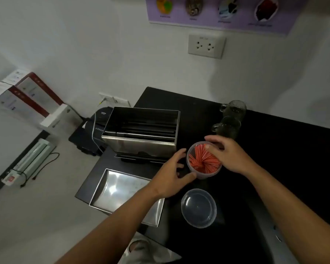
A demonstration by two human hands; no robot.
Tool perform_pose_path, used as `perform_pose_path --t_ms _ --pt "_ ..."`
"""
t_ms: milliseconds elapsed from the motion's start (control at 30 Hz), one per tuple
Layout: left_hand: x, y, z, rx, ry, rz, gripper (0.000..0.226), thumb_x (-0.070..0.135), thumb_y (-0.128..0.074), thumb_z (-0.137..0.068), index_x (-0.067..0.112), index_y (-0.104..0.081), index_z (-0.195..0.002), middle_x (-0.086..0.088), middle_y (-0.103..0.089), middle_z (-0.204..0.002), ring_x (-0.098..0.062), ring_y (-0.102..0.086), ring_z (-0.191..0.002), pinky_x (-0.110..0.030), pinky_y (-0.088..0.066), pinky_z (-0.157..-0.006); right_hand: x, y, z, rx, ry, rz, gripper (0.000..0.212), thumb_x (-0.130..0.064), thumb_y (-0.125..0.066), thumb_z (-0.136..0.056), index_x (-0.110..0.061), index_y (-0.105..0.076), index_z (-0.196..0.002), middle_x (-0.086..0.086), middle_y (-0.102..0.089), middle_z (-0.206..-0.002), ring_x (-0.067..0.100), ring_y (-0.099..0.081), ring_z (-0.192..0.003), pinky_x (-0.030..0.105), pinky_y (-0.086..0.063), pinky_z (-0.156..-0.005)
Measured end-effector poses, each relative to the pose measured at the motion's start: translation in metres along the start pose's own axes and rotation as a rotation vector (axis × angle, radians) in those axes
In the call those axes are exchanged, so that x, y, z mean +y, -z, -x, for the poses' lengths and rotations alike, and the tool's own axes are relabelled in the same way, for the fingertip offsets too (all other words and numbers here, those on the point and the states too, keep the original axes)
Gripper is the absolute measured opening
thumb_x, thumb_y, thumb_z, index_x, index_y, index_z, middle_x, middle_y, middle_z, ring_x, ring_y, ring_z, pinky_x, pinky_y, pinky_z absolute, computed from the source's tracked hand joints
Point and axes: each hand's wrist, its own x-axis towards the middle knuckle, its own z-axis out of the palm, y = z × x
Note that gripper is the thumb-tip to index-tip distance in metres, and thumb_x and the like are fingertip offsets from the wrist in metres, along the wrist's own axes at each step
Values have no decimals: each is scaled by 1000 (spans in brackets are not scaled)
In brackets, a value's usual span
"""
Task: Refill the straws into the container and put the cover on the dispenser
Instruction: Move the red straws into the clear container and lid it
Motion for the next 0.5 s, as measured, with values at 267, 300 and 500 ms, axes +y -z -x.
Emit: perform_pose_path --t_ms 267,300,500 --pt "19 -13 2 21 -93 -39 80 30 -82 -89 62 -34 -145 31 -58 -138 9 -56 -130 -1 -46 -93 3 -16 10 121 -47 -15 28 -28 -57 -106 -27 -67 -132 -8 -67 -121 10 -65 -113 33 -58 -93" --pt "18 -14 3 28 -101 -45 82 30 -83 -88 58 -35 -148 29 -58 -139 7 -56 -131 -5 -48 -95 2 -19 12 125 -40 -15 28 -28 -56 -106 -27 -67 -132 -10 -66 -118 7 -65 -110 32 -58 -92" --pt "17 -12 17 109 -194 -29 95 38 -92 -80 42 -34 -155 14 -55 -146 -14 -55 -139 -40 -51 -113 -17 -30 27 132 37 -35 24 -26 -59 -105 -26 -70 -126 -14 -71 -113 0 -69 -102 20 -58 -85"
